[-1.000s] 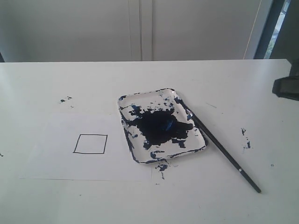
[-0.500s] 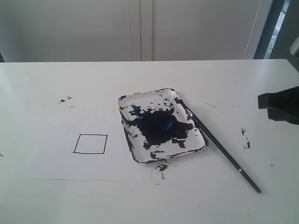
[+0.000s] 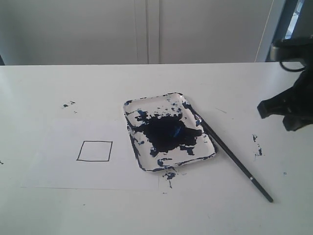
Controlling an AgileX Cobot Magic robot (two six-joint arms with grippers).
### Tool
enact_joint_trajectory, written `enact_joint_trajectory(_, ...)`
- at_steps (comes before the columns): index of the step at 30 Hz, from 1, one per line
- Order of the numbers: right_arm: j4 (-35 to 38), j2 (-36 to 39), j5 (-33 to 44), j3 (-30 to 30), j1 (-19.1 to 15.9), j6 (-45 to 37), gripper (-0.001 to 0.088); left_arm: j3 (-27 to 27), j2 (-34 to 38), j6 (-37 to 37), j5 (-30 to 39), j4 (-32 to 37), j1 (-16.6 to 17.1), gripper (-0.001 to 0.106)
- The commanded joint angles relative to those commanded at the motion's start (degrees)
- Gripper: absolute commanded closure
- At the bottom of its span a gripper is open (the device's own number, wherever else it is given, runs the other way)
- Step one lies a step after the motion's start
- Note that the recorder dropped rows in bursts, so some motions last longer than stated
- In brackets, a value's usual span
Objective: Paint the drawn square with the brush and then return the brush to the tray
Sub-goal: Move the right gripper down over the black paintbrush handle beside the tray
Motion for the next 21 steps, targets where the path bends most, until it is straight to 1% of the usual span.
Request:
enact_joint_trajectory(3, -0.14, 3.28, 0.42, -1.49, 2.72, 0.0, 0.0868, 0.0, 0.0, 0.0, 0.0, 0.0, 0.0, 0.105)
enact_joint_trajectory(6, -0.41, 5.86, -2.58, -1.98, 4.5, 0.0, 0.0868, 0.0, 0.0, 0.0, 0.0, 0.0, 0.0, 0.105)
enact_joint_trajectory(12, -1.74, 9.14, -11.24, -1.87, 4.99, 0.0, 0.0868, 0.0, 0.0, 0.0, 0.0, 0.0, 0.0, 0.105)
enact_joint_trajectory(14, -3.14, 9.4, -12.77, -1.87, 4.99, 0.0, 0.0845, 0.0, 0.0, 0.0, 0.0, 0.0, 0.0, 0.105)
enact_joint_trajectory(16, -5.01, 9.58, -14.02, -1.87, 4.99, -0.31, 0.0778, 0.0, 0.0, 0.0, 0.0, 0.0, 0.0, 0.105)
enact_joint_trajectory(18, -7.43, 9.8, -15.42, -1.76, 4.99, -0.31, 0.0666, 0.0, 0.0, 0.0, 0.0, 0.0, 0.0, 0.105)
enact_joint_trajectory(19, -8.33, 9.93, -15.85, -1.76, 4.99, 0.0, 0.0603, 0.0, 0.0, 0.0, 0.0, 0.0, 0.0, 0.105)
enact_joint_trajectory(20, -8.91, 10.16, -16.46, -1.76, 4.99, 0.0, 0.0466, 0.0, 0.0, 0.0, 0.0, 0.0, 0.0, 0.105)
enact_joint_trajectory(21, -8.81, 10.3, -16.57, -1.76, 4.99, 0.0, 0.0412, 0.0, 0.0, 0.0, 0.0, 0.0, 0.0, 0.105)
